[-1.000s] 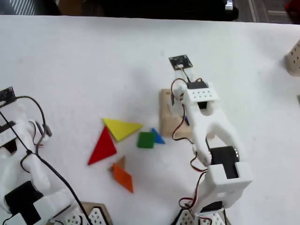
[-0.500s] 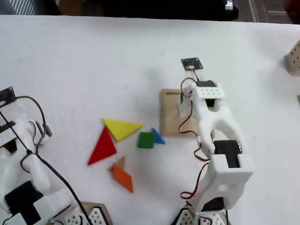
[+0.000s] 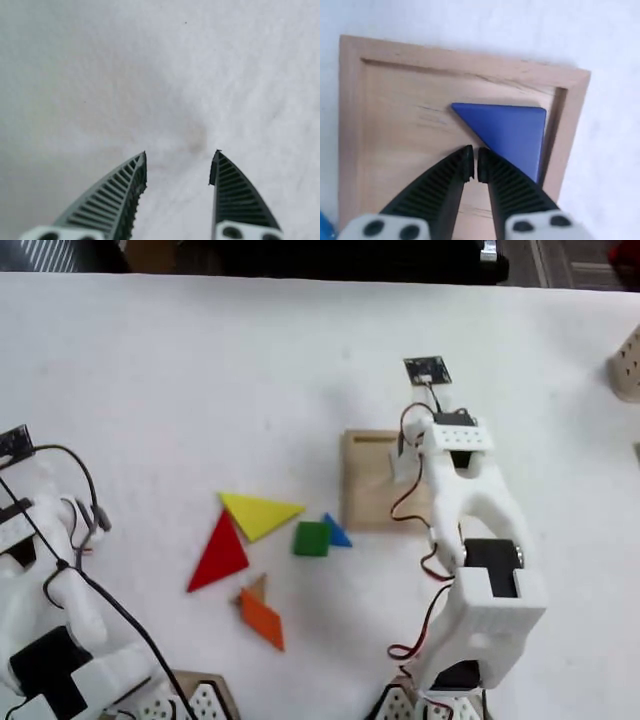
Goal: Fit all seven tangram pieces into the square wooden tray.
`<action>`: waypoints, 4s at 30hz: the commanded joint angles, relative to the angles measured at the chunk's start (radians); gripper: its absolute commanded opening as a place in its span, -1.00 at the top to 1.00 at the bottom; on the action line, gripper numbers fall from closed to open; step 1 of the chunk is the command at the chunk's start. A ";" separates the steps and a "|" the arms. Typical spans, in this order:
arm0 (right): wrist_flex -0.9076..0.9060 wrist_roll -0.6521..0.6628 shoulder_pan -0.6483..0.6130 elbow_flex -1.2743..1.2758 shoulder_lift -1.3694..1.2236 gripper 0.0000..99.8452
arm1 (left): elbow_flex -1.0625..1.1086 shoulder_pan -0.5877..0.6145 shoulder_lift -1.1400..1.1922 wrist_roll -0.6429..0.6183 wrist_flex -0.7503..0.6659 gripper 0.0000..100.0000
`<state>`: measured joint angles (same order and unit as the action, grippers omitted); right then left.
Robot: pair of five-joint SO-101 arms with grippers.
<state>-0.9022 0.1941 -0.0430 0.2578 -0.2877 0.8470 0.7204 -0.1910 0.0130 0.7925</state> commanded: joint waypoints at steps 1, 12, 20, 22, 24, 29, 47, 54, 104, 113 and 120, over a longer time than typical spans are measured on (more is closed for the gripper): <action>0.031 0.012 0.018 -0.046 0.008 0.96 | -0.043 0.008 0.002 0.023 0.005 0.58; 0.093 0.006 0.065 -0.046 0.012 0.96 | -0.043 0.008 0.002 0.023 0.005 0.58; 0.047 0.003 0.056 -0.052 0.018 0.96 | -0.043 0.008 0.002 0.023 0.005 0.58; 0.005 0.002 0.056 -0.069 0.035 0.96 | -0.043 0.008 0.002 0.023 0.005 0.58; -0.041 0.002 0.054 -0.074 0.058 0.96 | -0.043 0.008 0.002 0.023 0.005 0.58; -0.110 0.002 0.004 -0.066 0.110 0.96 | -0.043 0.007 0.002 0.021 0.002 0.58; -0.113 0.097 -0.426 0.443 0.625 0.92 | -0.044 0.004 0.002 0.018 0.000 0.58; -0.193 0.311 -0.759 0.560 0.657 0.50 | -0.046 0.004 0.002 0.018 0.000 0.58; 0.088 0.066 -1.069 0.615 0.510 0.50 | -0.044 0.005 0.004 0.017 0.000 0.58; 0.030 0.072 -0.977 0.605 0.506 0.49 | -0.043 0.005 0.004 0.017 0.000 0.58; 0.008 0.072 -0.941 0.603 0.498 0.50 | -0.043 0.004 0.004 0.018 0.000 0.58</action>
<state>-0.8823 0.2677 -1.0081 0.9007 0.2064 0.8470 0.7204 -0.1910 0.0130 0.7925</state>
